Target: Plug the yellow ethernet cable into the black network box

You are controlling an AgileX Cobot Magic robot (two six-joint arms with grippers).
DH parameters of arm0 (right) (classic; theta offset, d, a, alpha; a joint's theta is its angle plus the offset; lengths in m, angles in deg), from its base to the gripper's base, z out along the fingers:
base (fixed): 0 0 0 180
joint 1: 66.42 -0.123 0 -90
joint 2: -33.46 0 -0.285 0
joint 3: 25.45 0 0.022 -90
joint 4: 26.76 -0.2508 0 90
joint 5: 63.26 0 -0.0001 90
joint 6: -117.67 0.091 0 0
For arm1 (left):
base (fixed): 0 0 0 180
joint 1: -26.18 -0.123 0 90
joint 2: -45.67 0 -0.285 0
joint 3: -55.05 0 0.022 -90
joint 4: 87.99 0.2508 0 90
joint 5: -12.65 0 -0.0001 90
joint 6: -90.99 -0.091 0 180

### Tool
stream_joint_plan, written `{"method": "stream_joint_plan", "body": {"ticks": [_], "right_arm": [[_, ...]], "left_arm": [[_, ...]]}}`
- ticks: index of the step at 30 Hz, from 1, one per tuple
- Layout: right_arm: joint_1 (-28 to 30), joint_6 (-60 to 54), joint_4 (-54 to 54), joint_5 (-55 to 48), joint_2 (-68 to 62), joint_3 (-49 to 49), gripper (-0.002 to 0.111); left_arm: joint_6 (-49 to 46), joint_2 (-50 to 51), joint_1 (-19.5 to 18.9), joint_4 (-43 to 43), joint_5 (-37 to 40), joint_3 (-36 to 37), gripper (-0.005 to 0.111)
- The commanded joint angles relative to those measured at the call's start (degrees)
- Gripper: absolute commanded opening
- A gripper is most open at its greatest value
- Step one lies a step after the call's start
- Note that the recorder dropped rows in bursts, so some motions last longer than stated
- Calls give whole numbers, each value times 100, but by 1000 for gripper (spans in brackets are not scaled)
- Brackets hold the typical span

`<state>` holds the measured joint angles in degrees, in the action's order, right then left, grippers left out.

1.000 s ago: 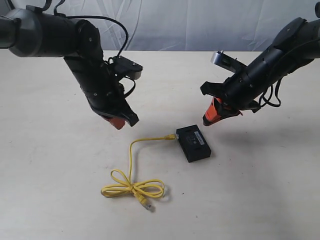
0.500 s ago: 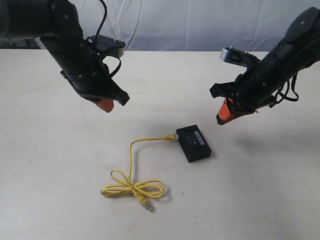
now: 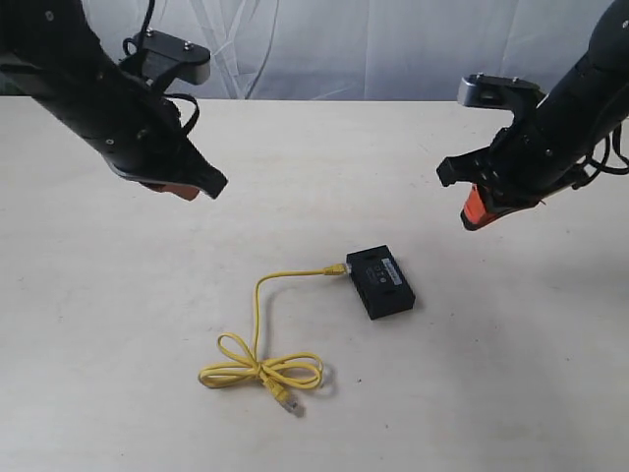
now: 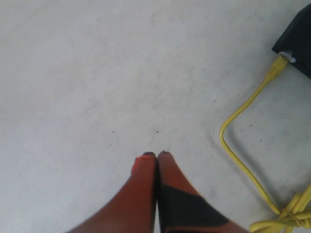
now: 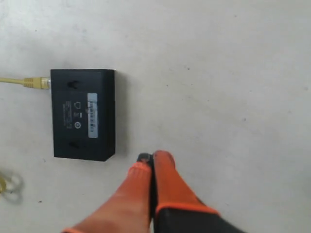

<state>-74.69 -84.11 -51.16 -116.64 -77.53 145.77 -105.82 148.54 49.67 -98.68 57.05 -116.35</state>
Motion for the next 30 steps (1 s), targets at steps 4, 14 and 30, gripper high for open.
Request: {"method": "stream_joint_plan", "body": {"ticks": [4, 14, 30], "right_arm": [[16, 255, 223, 580, 1019, -811, -1], [16, 253, 181, 2147, 2903, -2710, -1], [16, 400, 55, 2374, 6326, -3670, -1]], "left_arm": [[17, -1202, -14, 28, -456, 768, 0], [17, -3090, -14, -28, -1296, 2164, 0], [2, -5586, -14, -40, -2202, 3589, 0]]}}
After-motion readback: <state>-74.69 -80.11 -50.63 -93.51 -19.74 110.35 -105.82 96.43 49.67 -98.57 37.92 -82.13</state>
